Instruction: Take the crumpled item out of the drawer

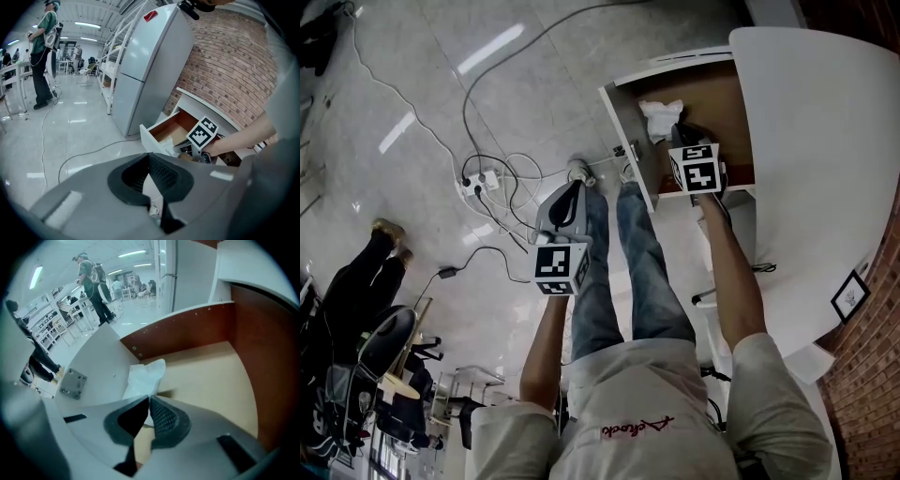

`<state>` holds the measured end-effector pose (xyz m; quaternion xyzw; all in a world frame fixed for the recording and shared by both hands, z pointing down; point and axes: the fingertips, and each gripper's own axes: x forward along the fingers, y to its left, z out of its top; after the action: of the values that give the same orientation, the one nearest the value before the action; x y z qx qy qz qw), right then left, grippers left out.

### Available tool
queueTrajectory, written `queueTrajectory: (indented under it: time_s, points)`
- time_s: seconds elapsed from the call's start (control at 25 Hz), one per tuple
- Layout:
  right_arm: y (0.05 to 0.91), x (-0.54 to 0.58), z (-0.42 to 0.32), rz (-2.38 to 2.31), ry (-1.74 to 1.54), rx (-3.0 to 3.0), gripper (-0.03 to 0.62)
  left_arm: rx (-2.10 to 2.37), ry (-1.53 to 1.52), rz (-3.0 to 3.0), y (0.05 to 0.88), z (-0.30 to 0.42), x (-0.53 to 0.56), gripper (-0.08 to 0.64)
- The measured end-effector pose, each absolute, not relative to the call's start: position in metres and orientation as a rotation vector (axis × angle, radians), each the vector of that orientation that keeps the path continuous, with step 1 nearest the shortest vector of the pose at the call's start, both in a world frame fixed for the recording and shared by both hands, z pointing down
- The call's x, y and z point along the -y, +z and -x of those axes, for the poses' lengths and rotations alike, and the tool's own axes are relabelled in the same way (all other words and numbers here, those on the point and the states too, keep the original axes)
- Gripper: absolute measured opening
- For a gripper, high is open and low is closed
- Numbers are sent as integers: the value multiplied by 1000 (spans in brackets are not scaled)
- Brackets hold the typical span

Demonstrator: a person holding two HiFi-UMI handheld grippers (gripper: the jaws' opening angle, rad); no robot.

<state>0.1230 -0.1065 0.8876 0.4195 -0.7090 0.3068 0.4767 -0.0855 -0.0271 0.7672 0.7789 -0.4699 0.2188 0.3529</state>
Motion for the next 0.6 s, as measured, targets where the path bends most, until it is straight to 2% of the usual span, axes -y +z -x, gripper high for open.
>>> queueTrajectory:
  time_s: [0.6]
  points:
    - [774, 111, -90, -1192, 597, 1922, 20, 1254, 544, -2113, 706, 87, 49, 9]
